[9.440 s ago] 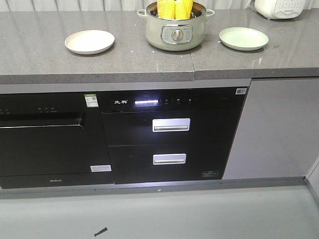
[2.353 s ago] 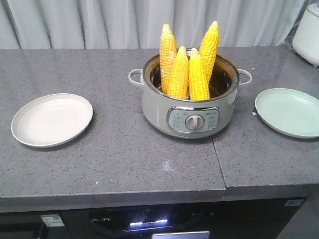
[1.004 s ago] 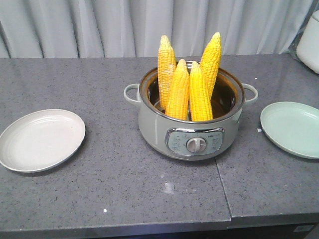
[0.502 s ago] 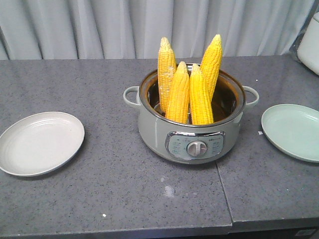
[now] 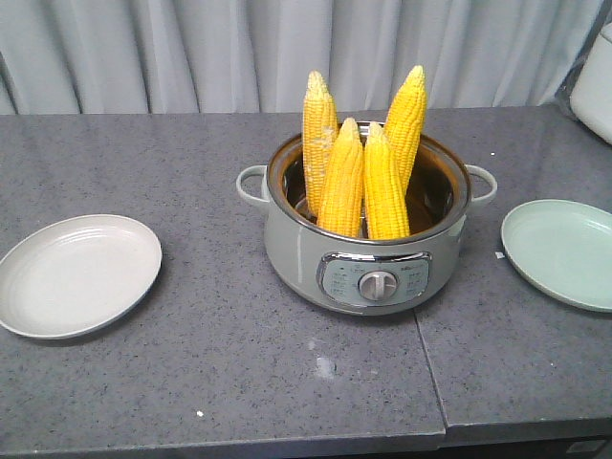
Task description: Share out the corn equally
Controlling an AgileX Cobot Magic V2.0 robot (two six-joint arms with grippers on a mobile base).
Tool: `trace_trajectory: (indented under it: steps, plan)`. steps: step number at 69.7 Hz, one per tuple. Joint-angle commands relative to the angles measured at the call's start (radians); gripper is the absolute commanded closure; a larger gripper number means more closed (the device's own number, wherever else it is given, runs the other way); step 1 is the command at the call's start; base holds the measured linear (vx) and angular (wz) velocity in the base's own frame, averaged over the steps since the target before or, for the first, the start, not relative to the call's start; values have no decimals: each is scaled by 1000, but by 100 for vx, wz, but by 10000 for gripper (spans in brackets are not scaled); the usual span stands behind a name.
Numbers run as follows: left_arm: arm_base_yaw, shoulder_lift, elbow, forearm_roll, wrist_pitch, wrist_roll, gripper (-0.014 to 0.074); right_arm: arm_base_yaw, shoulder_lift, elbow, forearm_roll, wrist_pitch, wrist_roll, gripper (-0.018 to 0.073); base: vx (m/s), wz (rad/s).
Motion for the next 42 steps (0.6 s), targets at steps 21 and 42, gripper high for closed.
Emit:
trace_trajectory:
  steps: [21,42]
  plan:
    - [-7,-15,0,-5,-78,-4,605,-6,-8,6,-14,-70,-3,571,0,0]
    - [-7,-15,0,-5,-78,-4,605,-6,-8,6,-45,-60,-30,571,0,0]
